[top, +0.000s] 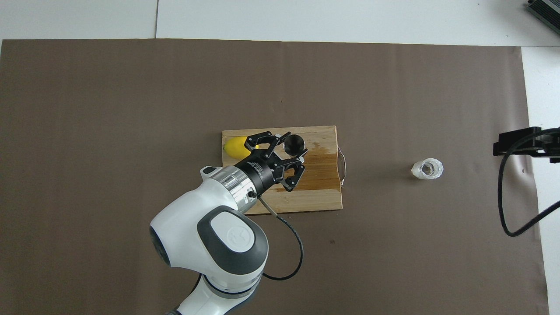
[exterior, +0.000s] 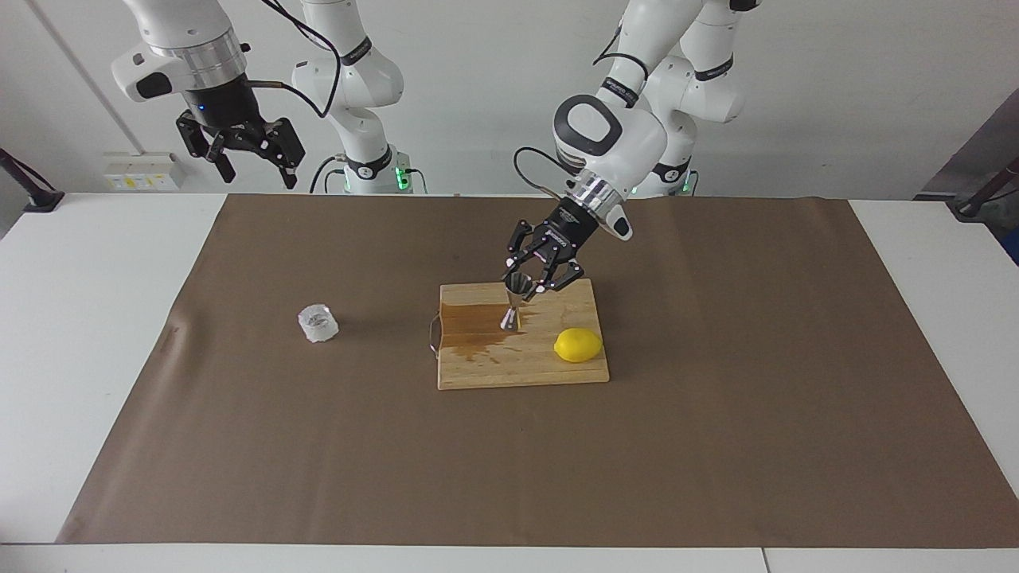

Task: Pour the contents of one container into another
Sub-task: 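Carry the jigger with the left gripper over the cutting board, then lower the jigger onto the board beside the stain and open the left gripper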

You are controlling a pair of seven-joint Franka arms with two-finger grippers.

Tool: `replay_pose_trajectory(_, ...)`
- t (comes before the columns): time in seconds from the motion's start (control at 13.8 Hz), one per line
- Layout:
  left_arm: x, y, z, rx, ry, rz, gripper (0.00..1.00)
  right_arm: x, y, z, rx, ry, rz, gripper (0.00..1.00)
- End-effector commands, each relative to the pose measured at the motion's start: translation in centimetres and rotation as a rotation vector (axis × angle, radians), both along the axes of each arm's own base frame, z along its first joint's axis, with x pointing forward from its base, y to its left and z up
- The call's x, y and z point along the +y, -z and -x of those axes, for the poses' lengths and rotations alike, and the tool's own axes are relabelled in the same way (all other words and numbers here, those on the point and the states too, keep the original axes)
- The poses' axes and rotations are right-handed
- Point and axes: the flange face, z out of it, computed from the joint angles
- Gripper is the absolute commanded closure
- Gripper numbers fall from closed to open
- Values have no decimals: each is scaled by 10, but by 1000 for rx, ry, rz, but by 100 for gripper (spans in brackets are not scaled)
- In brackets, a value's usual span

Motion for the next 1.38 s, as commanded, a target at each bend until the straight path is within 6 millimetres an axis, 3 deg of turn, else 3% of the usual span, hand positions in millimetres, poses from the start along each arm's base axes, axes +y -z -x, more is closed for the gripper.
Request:
replay_pose_trajectory(0.0, -43, 26, -1, 23, -25, -23, 100, -3, -4, 5, 5, -12, -24, 0)
replay_pose_trajectory(0.22, -48, 30, 2, 29, -20, -27, 100, -3, -4, 5, 5, -12, -24, 0)
replay_pose_trajectory(0.51, -62, 61, 9, 59, 10, -61, 100, -3, -4, 5, 5, -12, -24, 0)
replay_pose_trajectory(1.01, -77, 66, 24, 29, 50, -108, 100, -3, -4, 5, 5, -12, -24, 0)
replay_pose_trajectory(1.09, -75, 67, 23, 31, 47, -109, 94, -3, -4, 5, 5, -12, -24, 0)
replay_pose_trajectory(1.23, -73, 69, 22, 37, 40, -109, 91, -3, -4, 5, 5, -12, -24, 0)
replay_pose_trajectory(1.3, -72, 69, 21, 37, 38, -109, 74, -3, -4, 5, 5, -14, -24, 0)
